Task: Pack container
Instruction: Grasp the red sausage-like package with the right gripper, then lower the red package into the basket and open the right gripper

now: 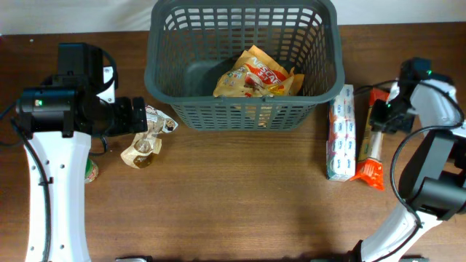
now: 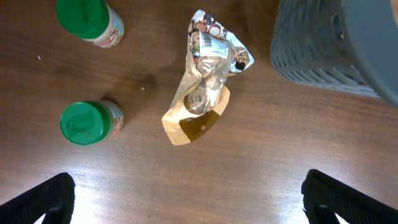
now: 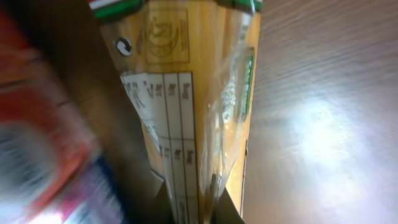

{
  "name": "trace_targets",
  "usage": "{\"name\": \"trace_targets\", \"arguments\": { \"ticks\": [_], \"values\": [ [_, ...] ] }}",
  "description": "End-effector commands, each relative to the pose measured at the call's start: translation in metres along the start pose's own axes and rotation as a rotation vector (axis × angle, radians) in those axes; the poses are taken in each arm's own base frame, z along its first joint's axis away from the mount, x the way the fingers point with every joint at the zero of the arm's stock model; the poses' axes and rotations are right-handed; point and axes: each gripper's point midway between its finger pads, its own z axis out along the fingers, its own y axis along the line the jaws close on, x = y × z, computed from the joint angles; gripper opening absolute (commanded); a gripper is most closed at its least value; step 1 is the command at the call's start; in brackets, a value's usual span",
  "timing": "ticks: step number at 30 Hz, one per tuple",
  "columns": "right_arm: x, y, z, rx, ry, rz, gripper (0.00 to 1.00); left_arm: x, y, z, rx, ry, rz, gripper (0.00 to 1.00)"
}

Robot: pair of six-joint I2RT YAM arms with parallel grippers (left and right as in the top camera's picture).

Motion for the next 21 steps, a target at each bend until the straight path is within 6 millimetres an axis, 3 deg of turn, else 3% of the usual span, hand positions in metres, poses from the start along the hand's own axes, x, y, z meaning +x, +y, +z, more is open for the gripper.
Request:
{"name": "trace_targets", "arguments": {
  "ticks": [1,2,3,6,7,8,11,13,17,19,21],
  "values": [
    [-0.055,0.021,-0.148,-0.077,-0.380,-0.014,0.04,0.001,0.003,-0.002,-0.008,-0.004,-0.005,0.99],
    [-0.058,0.027,-0.180,-0.089,-0.450,-0.027,0.04,0.001,0.003,-0.002,-0.008,-0.004,-0.006,0.99],
    [-0.060,0.036,-0.225,-0.101,-0.556,-0.059,0.04,0.001,0.003,-0.002,-0.008,-0.004,-0.006,0.99],
    [-0.054,0.056,-0.299,-0.135,-0.730,-0.109,0.04,0.001,0.003,-0.002,-0.008,-0.004,-0.005,0.99],
    [-0.050,0.065,-0.314,-0.148,-0.765,-0.145,0.04,0.001,0.003,-0.002,-0.008,-0.004,-0.006,0.99],
    [-0.041,0.089,-0.341,-0.194,-0.833,-0.274,0.04,0.001,0.003,-0.002,-0.008,-0.004,-0.006,0.99],
    [-0.009,0.146,-0.388,-0.273,-0.966,-0.588,0.04,0.001,0.003,-0.002,-0.008,-0.004,-0.005,0.99],
    [0.023,0.193,-0.417,-0.262,-1.077,-0.874,0.04,0.001,0.003,-0.002,-0.008,-0.004,-0.005,0.99],
    [0.063,0.258,-0.421,-0.189,-1.185,-1.330,0.04,0.001,0.003,-0.002,-0.008,-0.004,-0.006,0.99],
    [0.080,0.290,-0.410,-0.151,-1.205,-1.543,0.04,0.001,0.003,-0.002,-0.008,-0.004,-0.005,0.99],
    [0.089,0.322,-0.386,-0.125,-1.182,-1.728,0.04,0.001,0.003,-0.002,-0.008,-0.004,-0.005,0.99]
  ]
}}
